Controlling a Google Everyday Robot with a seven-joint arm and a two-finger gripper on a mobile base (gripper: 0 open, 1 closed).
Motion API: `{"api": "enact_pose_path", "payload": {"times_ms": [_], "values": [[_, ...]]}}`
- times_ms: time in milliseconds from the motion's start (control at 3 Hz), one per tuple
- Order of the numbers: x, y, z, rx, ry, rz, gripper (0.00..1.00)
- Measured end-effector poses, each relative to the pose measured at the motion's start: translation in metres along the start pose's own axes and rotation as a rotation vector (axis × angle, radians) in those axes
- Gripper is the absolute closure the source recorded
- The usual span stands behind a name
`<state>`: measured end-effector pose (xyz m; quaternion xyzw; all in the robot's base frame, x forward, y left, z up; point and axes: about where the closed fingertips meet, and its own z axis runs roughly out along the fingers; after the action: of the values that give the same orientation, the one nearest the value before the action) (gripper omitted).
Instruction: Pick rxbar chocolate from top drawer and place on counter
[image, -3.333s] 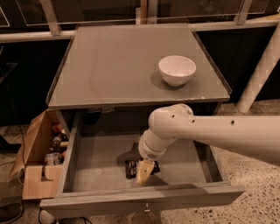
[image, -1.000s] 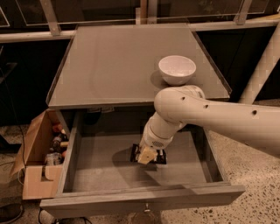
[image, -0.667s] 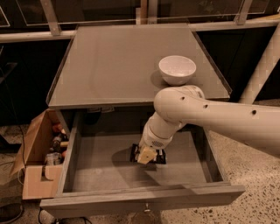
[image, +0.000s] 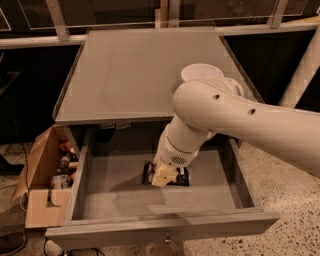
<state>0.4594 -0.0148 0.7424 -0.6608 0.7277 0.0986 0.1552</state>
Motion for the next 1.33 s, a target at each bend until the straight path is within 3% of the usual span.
{"api": "enact_pose_path", "payload": {"times_ms": [667, 1000, 1333], "values": [[-0.005, -0.009, -0.013, 0.015, 0.017, 0.007, 1.0], [-0.022, -0.031, -0.054, 0.072, 0.052, 0.002, 1.0], [-0.061, -0.049, -0.103, 0.138, 0.071, -0.076, 1.0]]}}
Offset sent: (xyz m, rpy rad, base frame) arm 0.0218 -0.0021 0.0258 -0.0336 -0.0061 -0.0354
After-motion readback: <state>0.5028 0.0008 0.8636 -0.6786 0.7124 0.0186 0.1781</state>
